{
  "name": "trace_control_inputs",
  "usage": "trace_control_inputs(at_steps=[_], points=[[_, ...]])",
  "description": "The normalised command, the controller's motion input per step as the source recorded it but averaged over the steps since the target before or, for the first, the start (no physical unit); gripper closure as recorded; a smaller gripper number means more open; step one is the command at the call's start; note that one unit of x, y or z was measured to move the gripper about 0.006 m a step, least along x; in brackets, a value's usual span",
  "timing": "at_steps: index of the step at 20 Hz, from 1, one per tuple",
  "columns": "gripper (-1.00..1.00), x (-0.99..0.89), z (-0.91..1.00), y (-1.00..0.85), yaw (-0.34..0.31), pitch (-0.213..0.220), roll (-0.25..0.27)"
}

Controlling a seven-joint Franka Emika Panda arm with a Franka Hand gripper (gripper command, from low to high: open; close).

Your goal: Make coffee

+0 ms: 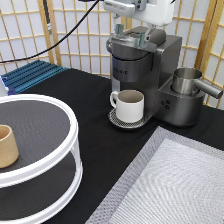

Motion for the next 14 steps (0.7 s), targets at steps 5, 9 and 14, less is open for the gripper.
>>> trace_control_inputs(at_steps=[5,9,14], points=[[-1.0,-0.21,0.8,0.22,-0.022,0.005,-0.01],[-1.0,-0.31,0.38,-0.36,-0.053,0.048,0.027],[-1.0,-0.27,-0.17,-0.55,-0.06,0.03,0.045]])
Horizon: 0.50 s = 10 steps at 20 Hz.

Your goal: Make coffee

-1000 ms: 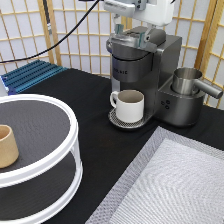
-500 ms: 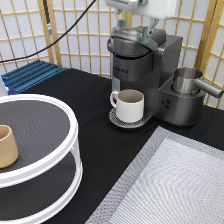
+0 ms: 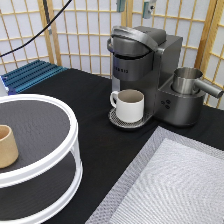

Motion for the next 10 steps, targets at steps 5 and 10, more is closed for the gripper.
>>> trace_control_inputs(at_steps=[5,10], points=[[-1.0,-0.19,-0.49,0.15,-0.015,0.0,-0.036],[-1.0,-0.66,-0.9,0.2,0.0,-0.022,-0.071]])
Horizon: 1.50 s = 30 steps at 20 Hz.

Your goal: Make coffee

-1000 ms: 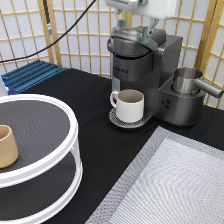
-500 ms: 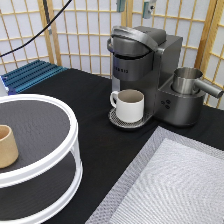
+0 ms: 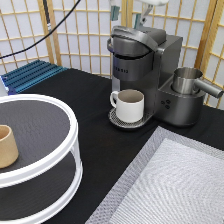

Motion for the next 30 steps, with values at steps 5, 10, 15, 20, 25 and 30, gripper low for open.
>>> trace_control_inputs(at_steps=[5,10,15,20,25,30], points=[[-1.0,-0.65,-0.98,-0.11,0.006,-0.065,-0.037],[-1.0,-0.09,-1.0,0.07,0.034,-0.019,-0.018],[-1.0,-0.01,-1.0,0.31,0.045,-0.014,-0.015],[-1.0,0.0,-1.0,0.43,0.038,0.0,-0.028],[-1.0,0.0,-1.0,0.43,0.044,0.0,-0.028],[-1.0,0.0,-1.0,0.44,0.051,0.0,-0.021]])
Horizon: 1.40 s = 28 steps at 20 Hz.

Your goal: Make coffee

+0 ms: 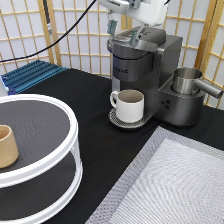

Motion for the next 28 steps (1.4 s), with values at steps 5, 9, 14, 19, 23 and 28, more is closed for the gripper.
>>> trace_control_inputs(at_steps=[5,9,14,19,23,28], points=[[-1.0,-0.29,0.13,0.43,0.081,-0.044,-0.056],[-1.0,-0.36,0.86,0.14,0.115,-0.144,-0.032],[-1.0,-0.18,0.48,0.07,0.095,-0.154,-0.007],[-1.0,0.18,-0.01,-0.21,0.057,-0.129,-0.004],[-1.0,0.08,-0.61,-0.21,0.027,-0.112,-0.049],[-1.0,-0.31,-0.91,-0.31,0.013,-0.092,-0.09]])
